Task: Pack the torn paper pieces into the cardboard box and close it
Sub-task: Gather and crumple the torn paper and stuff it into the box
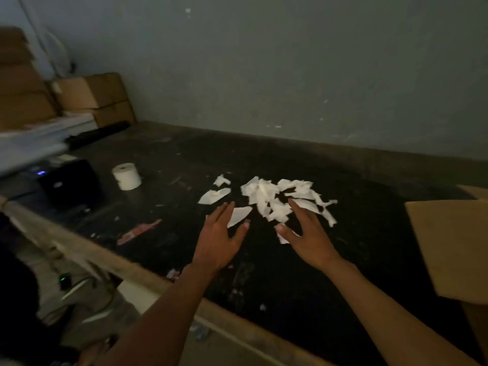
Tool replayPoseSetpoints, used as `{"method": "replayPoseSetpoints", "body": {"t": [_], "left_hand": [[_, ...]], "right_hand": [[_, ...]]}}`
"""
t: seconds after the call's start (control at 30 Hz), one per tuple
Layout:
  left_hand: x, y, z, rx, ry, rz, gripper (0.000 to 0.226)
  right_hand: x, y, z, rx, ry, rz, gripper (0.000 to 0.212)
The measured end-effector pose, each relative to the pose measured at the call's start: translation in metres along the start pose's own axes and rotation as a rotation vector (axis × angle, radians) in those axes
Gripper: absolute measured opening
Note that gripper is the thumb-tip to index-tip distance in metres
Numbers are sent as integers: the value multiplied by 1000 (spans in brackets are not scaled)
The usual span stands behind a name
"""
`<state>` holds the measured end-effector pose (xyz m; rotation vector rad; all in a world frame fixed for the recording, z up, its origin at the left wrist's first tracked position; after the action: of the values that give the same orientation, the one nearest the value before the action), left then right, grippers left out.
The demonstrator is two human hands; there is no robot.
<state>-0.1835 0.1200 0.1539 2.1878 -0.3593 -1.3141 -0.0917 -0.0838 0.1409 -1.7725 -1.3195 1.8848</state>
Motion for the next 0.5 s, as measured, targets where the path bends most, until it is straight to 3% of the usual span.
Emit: {"method": "replayPoseSetpoints", "body": {"t": [0.23, 0.5], "left_hand": [[-12, -86, -5, -173, -83, 19, 73], [15, -132, -86, -165, -99, -12, 74]], "right_hand": [[68, -25, -36, -8, -131, 17, 73], [99, -12, -143, -3, -69, 7, 68]]}}
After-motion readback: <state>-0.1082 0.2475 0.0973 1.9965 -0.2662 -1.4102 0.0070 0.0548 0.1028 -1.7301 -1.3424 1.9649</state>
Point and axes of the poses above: each hand's wrist, its own z-axis away from the middle knuckle, its own x-axis out of the palm, y = z × x, the point moved 3 cm from there along -z, towards the middle knuckle, and after that the axes turned 5 degrees about z, right-handed, at the moved point
